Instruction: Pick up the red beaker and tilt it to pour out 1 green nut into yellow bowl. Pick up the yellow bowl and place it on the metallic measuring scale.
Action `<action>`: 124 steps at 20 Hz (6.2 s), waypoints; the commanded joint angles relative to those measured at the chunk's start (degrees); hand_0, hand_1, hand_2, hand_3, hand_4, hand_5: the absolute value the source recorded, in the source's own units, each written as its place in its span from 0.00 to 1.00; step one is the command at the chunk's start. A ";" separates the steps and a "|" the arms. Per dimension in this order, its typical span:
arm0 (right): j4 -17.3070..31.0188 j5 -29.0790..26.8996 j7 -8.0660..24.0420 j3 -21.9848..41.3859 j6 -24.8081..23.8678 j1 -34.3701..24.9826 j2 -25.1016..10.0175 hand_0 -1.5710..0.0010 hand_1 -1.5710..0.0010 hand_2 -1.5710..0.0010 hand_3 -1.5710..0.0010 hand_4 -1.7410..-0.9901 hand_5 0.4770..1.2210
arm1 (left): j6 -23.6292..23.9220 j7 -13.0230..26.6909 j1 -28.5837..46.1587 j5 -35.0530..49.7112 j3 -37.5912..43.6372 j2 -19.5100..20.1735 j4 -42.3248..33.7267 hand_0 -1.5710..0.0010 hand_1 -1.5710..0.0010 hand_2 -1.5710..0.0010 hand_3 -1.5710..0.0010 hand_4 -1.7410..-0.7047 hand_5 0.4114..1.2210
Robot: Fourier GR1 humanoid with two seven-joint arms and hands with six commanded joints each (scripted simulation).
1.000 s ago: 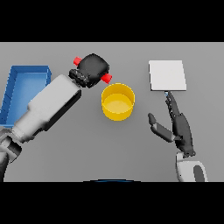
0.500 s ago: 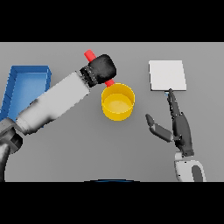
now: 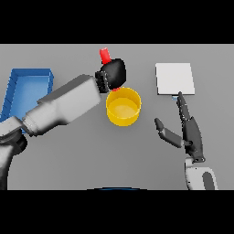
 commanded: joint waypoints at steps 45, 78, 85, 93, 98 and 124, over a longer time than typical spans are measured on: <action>2.38 0.07 -1.88 1.14 2.15 -1.65 -1.54 1.00 1.00 1.00 1.00 0.76 0.27 | 24.70 32.23 32.59 61.59 60.96 16.14 -3.02 0.00 0.00 0.00 0.00 0.00 0.79; 10.85 28.50 -0.80 18.62 15.88 -26.35 -20.13 1.00 1.00 1.00 1.00 0.77 0.22 | 13.76 35.79 42.93 67.49 57.91 17.57 -21.71 1.00 1.00 1.00 1.00 0.90 0.34; 22.25 34.42 -5.75 25.67 19.77 -36.18 -19.93 1.00 1.00 1.00 1.00 0.78 0.22 | 12.99 35.09 43.57 68.29 58.53 18.13 -22.30 1.00 1.00 1.00 1.00 0.90 0.35; 29.83 37.08 -6.62 31.14 26.71 -43.31 -17.83 1.00 1.00 1.00 1.00 0.76 0.26 | 13.00 34.84 43.25 67.94 58.68 18.44 -21.74 1.00 1.00 1.00 1.00 0.90 0.36; 35.56 38.28 -6.63 32.90 27.34 -45.53 -15.96 1.00 1.00 1.00 0.99 0.74 0.28 | 12.28 34.31 42.62 67.59 58.48 18.44 -19.83 1.00 1.00 1.00 1.00 0.91 0.36; 27.62 31.50 -3.46 30.69 35.18 -48.31 -21.43 0.01 0.01 0.05 0.27 0.01 0.99 | 11.96 34.00 42.40 67.32 58.27 19.19 -20.90 1.00 1.00 1.00 1.00 0.93 0.36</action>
